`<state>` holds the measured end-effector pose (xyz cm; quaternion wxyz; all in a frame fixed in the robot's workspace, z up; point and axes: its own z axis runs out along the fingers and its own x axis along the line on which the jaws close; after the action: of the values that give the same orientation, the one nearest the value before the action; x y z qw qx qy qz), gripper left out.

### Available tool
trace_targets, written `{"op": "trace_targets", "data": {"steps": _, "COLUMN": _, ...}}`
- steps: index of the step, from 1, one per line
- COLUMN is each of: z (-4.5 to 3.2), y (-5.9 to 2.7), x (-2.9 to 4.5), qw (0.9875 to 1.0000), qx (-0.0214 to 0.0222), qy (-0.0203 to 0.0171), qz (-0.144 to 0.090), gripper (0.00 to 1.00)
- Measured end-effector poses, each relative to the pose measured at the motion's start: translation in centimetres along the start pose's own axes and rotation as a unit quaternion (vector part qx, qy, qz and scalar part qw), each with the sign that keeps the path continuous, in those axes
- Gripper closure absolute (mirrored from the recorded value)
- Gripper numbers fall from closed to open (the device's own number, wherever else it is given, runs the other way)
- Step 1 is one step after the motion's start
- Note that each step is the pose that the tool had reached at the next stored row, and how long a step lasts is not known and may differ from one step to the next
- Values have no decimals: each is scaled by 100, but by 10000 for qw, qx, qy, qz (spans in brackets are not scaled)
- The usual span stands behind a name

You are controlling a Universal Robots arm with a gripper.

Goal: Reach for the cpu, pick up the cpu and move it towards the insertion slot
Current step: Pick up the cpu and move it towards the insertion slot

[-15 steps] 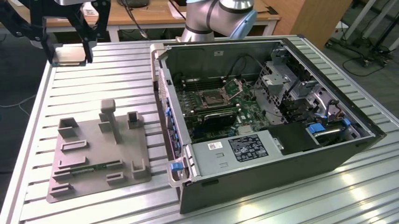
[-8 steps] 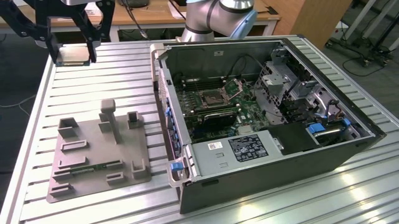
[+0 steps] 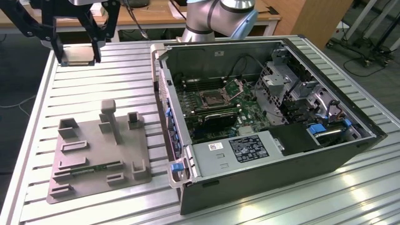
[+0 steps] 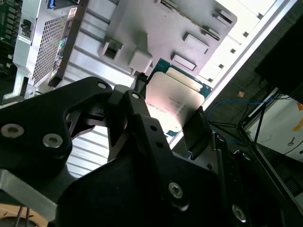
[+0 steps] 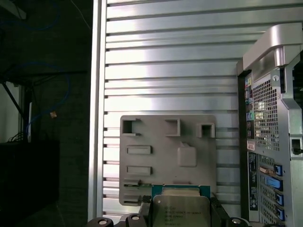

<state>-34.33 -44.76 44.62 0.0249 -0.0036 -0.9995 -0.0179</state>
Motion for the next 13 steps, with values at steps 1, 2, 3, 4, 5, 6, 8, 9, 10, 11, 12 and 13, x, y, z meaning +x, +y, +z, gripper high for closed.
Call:
{"op": "trace_targets", "data": {"steps": 1, "z": 0, "y": 0, "x": -8, "qw": 10000, "qx": 0, "qy": 0, "qz": 0, "gripper": 45}}
{"op": "trace_targets", "data": {"steps": 2, "z": -1, "y": 0, "x": -15, "qw": 10000, "qx": 0, "qy": 0, "qz": 0, "gripper": 45}}
{"op": "trace_targets", "data": {"steps": 3, "z": -1, "y": 0, "x": -23, "qw": 10000, "qx": 0, "qy": 0, "qz": 0, "gripper": 45}}
{"op": "trace_targets", "data": {"steps": 4, "z": -2, "y": 0, "x": -31, "qw": 10000, "qx": 0, "qy": 0, "qz": 0, "gripper": 45}}
{"op": "trace_targets", "data": {"steps": 5, "z": -2, "y": 0, "x": -40, "qw": 10000, "qx": 0, "qy": 0, "qz": 0, "gripper": 45}}
{"op": "trace_targets", "data": {"steps": 6, "z": -3, "y": 0, "x": -48, "qw": 10000, "qx": 0, "qy": 0, "qz": 0, "gripper": 45}}
{"op": "trace_targets", "data": {"steps": 8, "z": -4, "y": 1, "x": -66, "qw": 10000, "qx": 1, "qy": 0, "qz": 0, "gripper": 45}}
{"op": "trace_targets", "data": {"steps": 9, "z": -4, "y": 1, "x": -74, "qw": 10000, "qx": 0, "qy": 0, "qz": 0, "gripper": 45}}
{"op": "trace_targets", "data": {"steps": 10, "z": -4, "y": 0, "x": -83, "qw": 10000, "qx": 0, "qy": 0, "qz": 0, "gripper": 45}}
{"op": "trace_targets", "data": {"steps": 11, "z": -5, "y": 1, "x": -92, "qw": 10000, "qx": 0, "qy": 0, "qz": 0, "gripper": 45}}
{"op": "trace_targets", "data": {"steps": 12, "z": -5, "y": 1, "x": -101, "qw": 10000, "qx": 0, "qy": 0, "qz": 0, "gripper": 45}}
{"op": "trace_targets", "data": {"steps": 13, "z": -6, "y": 1, "x": -110, "qw": 10000, "qx": 0, "qy": 1, "qz": 0, "gripper": 45}}
